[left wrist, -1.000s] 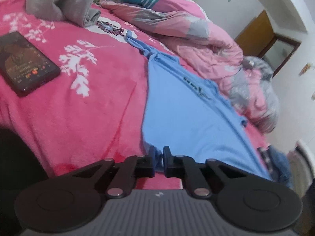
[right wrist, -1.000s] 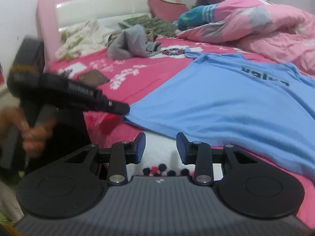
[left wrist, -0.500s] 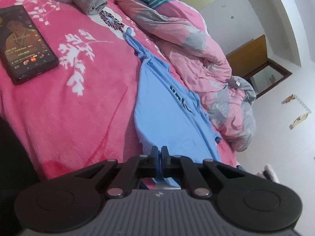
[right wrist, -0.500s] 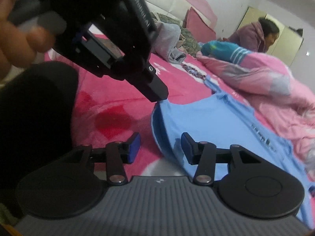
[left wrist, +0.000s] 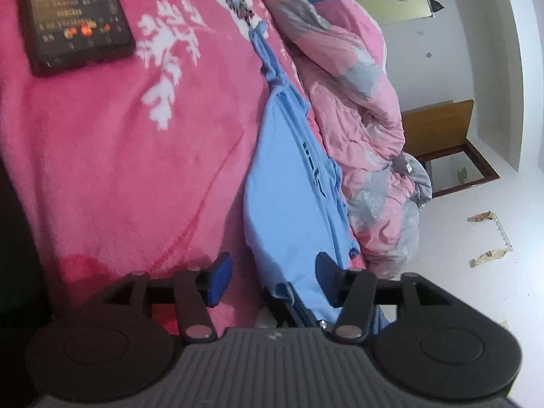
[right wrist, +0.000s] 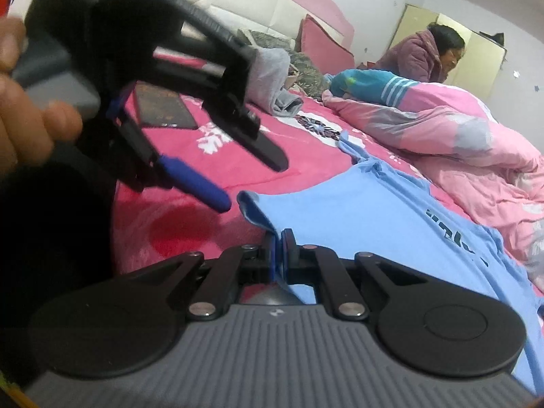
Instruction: Fold clothes
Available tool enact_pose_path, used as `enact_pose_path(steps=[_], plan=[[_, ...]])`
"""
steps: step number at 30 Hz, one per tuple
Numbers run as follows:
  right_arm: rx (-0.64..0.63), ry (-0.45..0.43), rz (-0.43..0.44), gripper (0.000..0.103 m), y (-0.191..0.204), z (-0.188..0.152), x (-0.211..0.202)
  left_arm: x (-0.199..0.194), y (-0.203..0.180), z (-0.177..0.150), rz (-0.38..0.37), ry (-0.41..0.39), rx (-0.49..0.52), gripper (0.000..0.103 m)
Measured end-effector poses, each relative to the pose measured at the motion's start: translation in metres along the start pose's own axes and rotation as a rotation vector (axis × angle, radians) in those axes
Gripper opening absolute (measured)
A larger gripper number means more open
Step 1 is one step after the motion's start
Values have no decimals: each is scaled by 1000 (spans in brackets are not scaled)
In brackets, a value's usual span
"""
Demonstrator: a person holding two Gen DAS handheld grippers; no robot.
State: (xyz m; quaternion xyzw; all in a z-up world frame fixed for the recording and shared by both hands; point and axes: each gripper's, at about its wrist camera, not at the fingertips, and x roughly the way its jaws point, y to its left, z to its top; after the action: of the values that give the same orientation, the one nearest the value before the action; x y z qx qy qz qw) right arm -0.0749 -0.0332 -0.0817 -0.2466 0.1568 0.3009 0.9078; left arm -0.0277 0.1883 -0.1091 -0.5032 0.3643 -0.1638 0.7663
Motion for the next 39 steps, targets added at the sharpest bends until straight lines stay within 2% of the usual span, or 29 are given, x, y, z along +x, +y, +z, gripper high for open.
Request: enact_pose_path(steps=[1, 3, 5, 7, 9, 11, 13, 15, 17, 20, 23, 25, 26, 28, 30, 31, 33, 34, 35, 36, 37, 39], plan=[[5, -5, 0, 2, -1, 1, 0, 4, 0, 1, -6, 15, -2, 56], [16, -17, 6, 2, -3, 2, -1, 14, -2, 2, -5, 29, 8, 47], [27, -31, 14, 2, -4, 3, -1, 24, -7, 3, 24, 23, 45, 18], [34, -34, 19, 2, -5, 4, 0, 33, -10, 5, 47, 28, 63, 10], [44, -32, 23, 3, -6, 4, 0, 38, -12, 5, 60, 30, 76, 7], [87, -29, 24, 5, -12, 2, -5, 39, -16, 4, 85, 15, 100, 6], [164, -26, 29, 15, -25, -4, -16, 41, -20, 3, 110, 0, 124, 6], [259, -20, 19, 23, -45, -13, -30, 38, -23, 3, 122, -19, 136, 5], [386, -3, -15, 24, -73, -29, -48, 35, -24, 3, 130, -38, 146, 5], [578, 19, -133, 27, -122, -60, -85, 32, -22, 3, 158, -47, 159, 5], [758, 25, -323, 35, -172, -97, -128, 32, -18, 0, 190, -38, 155, 6], [886, 26, -439, 46, -203, -123, -151, 34, -17, -2, 192, -26, 151, 6], [949, 26, -479, 46, -216, -137, -160, 34, -18, -4, 191, -23, 152, 9], [1061, 19, -532, 49, -237, -162, -175, 34, -21, -6, 186, -23, 157, 17], [1161, 16, -516, 50, -250, -182, -178, 32, -22, -9, 174, -12, 157, 29], [1212, 14, -502, 50, -256, -192, -178, 31, -23, -10, 170, -7, 161, 35], [1317, 16, -453, 50, -264, -209, -173, 33, -26, -14, 168, 3, 176, 36], [1360, 9, -432, 50, -263, -215, -172, 34, -28, -16, 173, 9, 189, 34], [1382, -4, -416, 49, -261, -218, -171, 35, -31, -19, 185, 16, 207, 24], [1386, -8, -399, 37, -258, -218, -171, 38, -33, -21, 199, 26, 225, 14], [1387, -6, -376, 12, -256, -217, -171, 40, -36, -24, 210, 38, 240, 3], [1388, -3, -333, 6, -253, -216, -170, 42, -42, -28, 222, 59, 264, 3]])
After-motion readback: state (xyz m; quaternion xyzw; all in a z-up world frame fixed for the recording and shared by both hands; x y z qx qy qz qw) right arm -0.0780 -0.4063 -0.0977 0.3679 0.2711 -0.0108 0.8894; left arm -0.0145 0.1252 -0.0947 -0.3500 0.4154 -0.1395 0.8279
